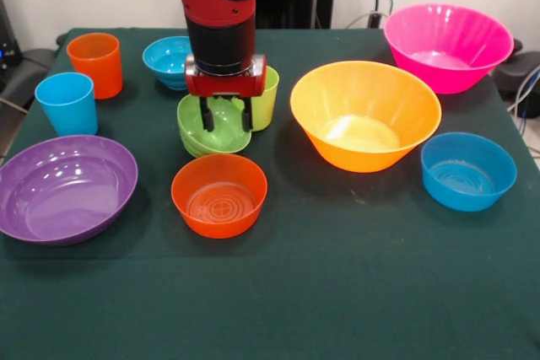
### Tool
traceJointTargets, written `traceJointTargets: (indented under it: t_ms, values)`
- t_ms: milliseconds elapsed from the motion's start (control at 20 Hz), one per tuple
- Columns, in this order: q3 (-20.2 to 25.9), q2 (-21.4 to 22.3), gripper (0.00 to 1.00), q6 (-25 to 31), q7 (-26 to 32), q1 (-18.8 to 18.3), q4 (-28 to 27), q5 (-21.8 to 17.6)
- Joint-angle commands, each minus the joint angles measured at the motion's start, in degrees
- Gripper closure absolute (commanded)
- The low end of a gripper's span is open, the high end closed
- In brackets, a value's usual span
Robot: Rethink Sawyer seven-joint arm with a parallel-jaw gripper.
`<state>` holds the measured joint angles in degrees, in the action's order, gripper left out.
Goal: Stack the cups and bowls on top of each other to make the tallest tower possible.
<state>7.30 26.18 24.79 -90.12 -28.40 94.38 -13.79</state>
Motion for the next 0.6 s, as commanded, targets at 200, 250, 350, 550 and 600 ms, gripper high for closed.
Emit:
traceJointTargets:
  t_ms: [200, 250, 350, 550, 600]
  values:
    - [4.92, 1.31, 0.0, -2.61, -5.27, 0.36, 1.52, 0.3]
    - [5.23, 1.51, 0.0, -2.98, -5.25, 0.23, 1.64, 0.32]
    - [5.71, 1.93, 0.0, -3.07, -5.31, 0.02, 1.83, 0.65]
    - [6.08, 3.25, 0.0, -1.74, -5.45, 0.08, 1.81, 1.52]
    - [6.28, 3.64, 0.0, -1.33, -5.44, 0.06, 1.87, 1.8]
